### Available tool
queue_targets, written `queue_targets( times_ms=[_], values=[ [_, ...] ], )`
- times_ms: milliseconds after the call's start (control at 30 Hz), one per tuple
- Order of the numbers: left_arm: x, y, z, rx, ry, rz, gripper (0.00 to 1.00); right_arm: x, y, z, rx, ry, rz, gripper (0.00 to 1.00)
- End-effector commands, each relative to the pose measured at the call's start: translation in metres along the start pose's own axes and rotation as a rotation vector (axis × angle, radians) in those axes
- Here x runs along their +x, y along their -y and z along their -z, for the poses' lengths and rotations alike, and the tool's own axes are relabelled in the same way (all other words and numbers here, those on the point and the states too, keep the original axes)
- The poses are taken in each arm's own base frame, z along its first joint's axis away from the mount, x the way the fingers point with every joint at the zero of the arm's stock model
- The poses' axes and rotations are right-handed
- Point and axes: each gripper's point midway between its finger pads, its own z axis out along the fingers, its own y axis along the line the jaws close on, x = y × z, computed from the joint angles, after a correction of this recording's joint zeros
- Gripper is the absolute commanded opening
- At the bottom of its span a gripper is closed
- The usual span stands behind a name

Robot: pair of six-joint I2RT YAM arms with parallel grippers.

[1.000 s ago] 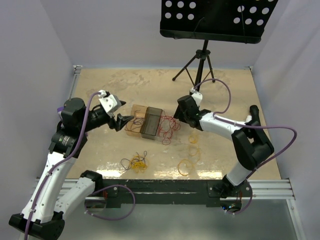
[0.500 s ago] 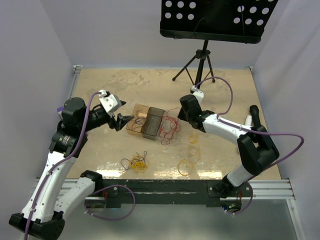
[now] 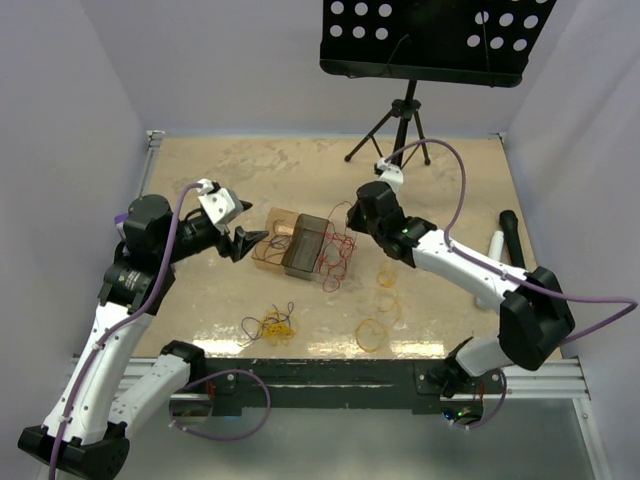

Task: Untangle the cables
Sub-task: Place the cable in the bin.

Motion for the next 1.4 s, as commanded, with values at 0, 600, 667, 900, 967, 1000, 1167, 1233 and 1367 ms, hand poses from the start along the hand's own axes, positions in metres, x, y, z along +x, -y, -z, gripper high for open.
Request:
queue_targets(
  times_ms=[0,600,667,900,967,1000,1167,1233,1367],
  values=[
    [-0.017,-0.001,0.000,0.002,0.047,-0.025,0.69,-0.021,-0.037,0.023,-0.072,0.053,0.004,0.00],
    [-0.017,-0.001,0.003,-0.006,0.045,-0.031,0.69,0.063,-0.005,-0.013,0.009,-0.093,-0.023,0.00],
    [-0.016,-0.001,0.003,-0.007,0.044,-0.032,0.69,0.070,-0.004,-0.016,0.009,-0.105,-0.014,0.00],
    [-0.016,-0.002,0.003,-0.012,0.044,-0.036,0.69,0.084,-0.005,-0.031,0.051,-0.135,0.028,0.00],
    [-0.015,-0.002,0.003,-0.014,0.044,-0.036,0.69,0.089,-0.010,-0.035,0.061,-0.141,0.037,0.00],
    [-0.016,-0.002,0.003,-0.014,0.045,-0.037,0.69,0.096,-0.010,-0.037,0.074,-0.152,0.049,0.00],
    [-0.016,-0.003,0.003,-0.018,0.046,-0.039,0.69,0.119,-0.006,-0.047,0.145,-0.183,0.054,0.00],
    [-0.016,-0.003,0.003,-0.019,0.046,-0.040,0.69,0.123,-0.003,-0.049,0.152,-0.186,0.041,0.00],
    [-0.017,-0.003,0.004,-0.021,0.047,-0.046,0.69,0.126,0.006,-0.049,0.190,-0.193,0.053,0.06]
  ],
)
